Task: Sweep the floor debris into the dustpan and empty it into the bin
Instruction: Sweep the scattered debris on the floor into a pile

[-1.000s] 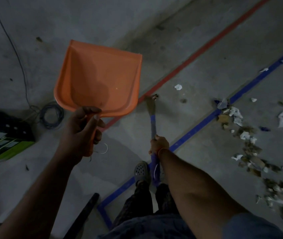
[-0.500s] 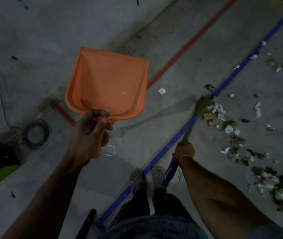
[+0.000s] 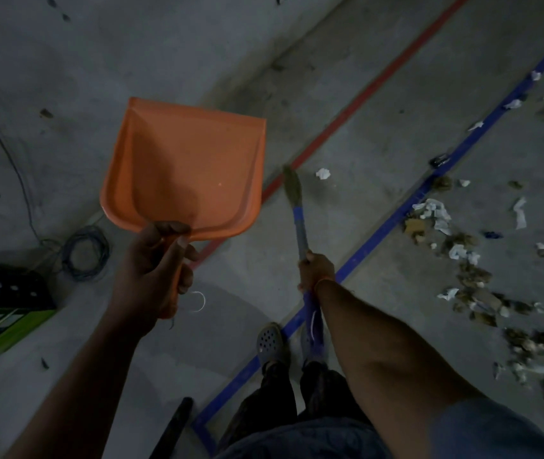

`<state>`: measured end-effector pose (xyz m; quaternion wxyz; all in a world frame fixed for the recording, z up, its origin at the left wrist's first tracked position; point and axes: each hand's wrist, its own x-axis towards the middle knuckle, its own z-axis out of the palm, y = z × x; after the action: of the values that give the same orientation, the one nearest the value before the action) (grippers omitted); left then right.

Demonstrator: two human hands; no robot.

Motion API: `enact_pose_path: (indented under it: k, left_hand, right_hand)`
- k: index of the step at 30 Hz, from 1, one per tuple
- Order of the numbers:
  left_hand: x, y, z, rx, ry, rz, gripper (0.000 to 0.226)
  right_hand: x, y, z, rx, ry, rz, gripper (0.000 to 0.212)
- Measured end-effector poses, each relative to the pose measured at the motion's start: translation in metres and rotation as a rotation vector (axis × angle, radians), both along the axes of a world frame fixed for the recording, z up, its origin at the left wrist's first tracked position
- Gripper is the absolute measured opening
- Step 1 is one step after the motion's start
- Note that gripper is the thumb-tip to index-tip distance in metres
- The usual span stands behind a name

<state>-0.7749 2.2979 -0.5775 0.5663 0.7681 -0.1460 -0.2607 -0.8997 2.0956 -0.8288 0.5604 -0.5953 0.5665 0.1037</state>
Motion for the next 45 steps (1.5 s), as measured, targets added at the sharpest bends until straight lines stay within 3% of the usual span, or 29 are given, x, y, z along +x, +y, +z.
enact_pose_path:
  k: [8,14,19,23,27,32,37,45]
  left_hand:
    - [-0.016,-0.022,-0.005,0.027,0.041,-0.004,0.011]
    - [-0.024,-0.057,-0.009,-0.014,0.052,-0.105,0.009]
    - [-0.042,-0.094,-0.004,-0.027,0.042,-0.208,0.011]
    - [-0.055,-0.123,0.003,-0.014,-0.020,-0.317,0.010]
    - [-0.069,-0.149,0.011,-0.030,-0.034,-0.383,0.011]
    - [-0.068,-0.175,0.010,-0.017,-0.053,-0.493,0.010]
    - [-0.059,-0.205,0.002,-0.028,-0.017,-0.506,0.010]
    - [-0.027,-0.283,-0.013,-0.093,0.050,-0.598,0.010]
  right_hand:
    - [-0.031,-0.072,-0.005,0.090,0.098,-0.139,0.033]
    - [-0.110,-0.121,0.004,-0.137,0.298,-0.269,0.036]
    - [-0.172,-0.096,0.005,-0.141,0.254,-0.358,0.027]
    - [-0.223,-0.064,0.004,-0.095,0.278,-0.236,0.022]
    - [-0.253,-0.059,0.002,-0.014,0.270,-0.243,0.027]
    - [-0.267,-0.084,-0.001,0.022,0.335,-0.406,0.029]
    - [-0.262,-0.120,0.010,-0.069,0.401,-0.586,0.028]
    - [-0.211,-0.123,0.019,-0.117,0.221,-0.733,0.025]
